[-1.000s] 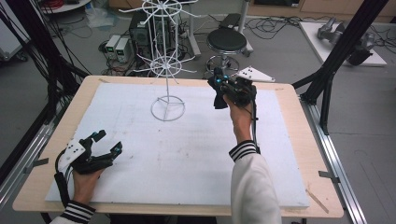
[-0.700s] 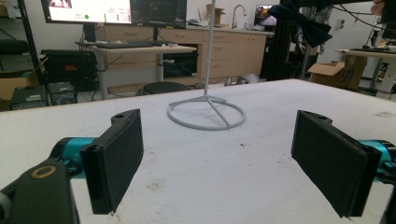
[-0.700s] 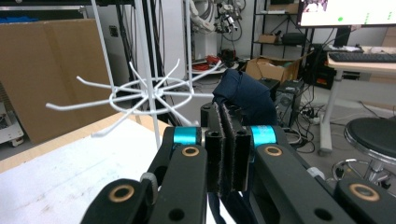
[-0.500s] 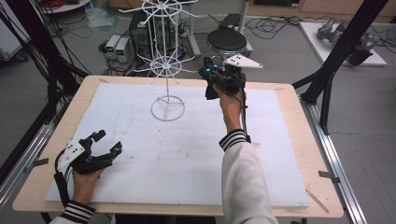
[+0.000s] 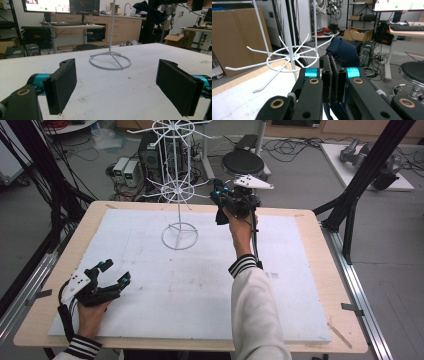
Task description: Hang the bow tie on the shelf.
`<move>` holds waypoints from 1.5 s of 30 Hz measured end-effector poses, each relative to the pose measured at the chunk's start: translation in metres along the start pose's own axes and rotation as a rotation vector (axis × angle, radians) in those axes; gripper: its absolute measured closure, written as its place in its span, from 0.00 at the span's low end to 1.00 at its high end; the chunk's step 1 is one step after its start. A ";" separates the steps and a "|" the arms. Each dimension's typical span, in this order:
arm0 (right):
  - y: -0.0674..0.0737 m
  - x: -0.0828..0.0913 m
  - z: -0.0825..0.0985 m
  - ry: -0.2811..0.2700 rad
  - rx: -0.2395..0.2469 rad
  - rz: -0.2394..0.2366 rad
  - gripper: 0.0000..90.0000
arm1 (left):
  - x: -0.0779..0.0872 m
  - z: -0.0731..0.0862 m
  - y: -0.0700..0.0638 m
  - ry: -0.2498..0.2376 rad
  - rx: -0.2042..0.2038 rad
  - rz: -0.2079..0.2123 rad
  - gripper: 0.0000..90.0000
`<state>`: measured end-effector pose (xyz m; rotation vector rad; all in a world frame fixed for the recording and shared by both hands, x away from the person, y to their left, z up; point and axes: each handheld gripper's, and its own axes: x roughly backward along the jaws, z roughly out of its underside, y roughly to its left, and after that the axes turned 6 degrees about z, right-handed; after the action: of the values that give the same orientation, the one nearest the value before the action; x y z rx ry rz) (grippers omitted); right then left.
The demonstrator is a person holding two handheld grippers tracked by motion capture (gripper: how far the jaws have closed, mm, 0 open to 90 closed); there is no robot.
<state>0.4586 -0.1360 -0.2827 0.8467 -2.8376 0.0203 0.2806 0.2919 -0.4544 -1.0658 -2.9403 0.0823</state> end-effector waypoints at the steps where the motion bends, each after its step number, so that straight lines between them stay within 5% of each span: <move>1: 0.001 -0.001 -0.001 0.001 0.003 0.002 0.98 | 0.000 0.000 0.000 0.002 -0.002 0.001 0.19; 12: 0.016 -0.016 -0.015 0.005 0.012 -0.032 0.98 | 0.000 0.000 0.000 -0.002 0.002 0.001 0.19; 30: 0.028 -0.035 -0.006 0.049 0.012 -0.078 0.98 | 0.000 0.000 0.000 -0.004 0.003 0.001 0.19; 45: 0.031 -0.035 -0.007 0.087 0.081 -0.085 0.96 | 0.000 0.000 0.000 -0.002 -0.001 0.002 0.19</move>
<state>0.4714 -0.0903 -0.2812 0.9576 -2.7333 0.1574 0.2806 0.2918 -0.4545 -1.0691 -2.9416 0.0817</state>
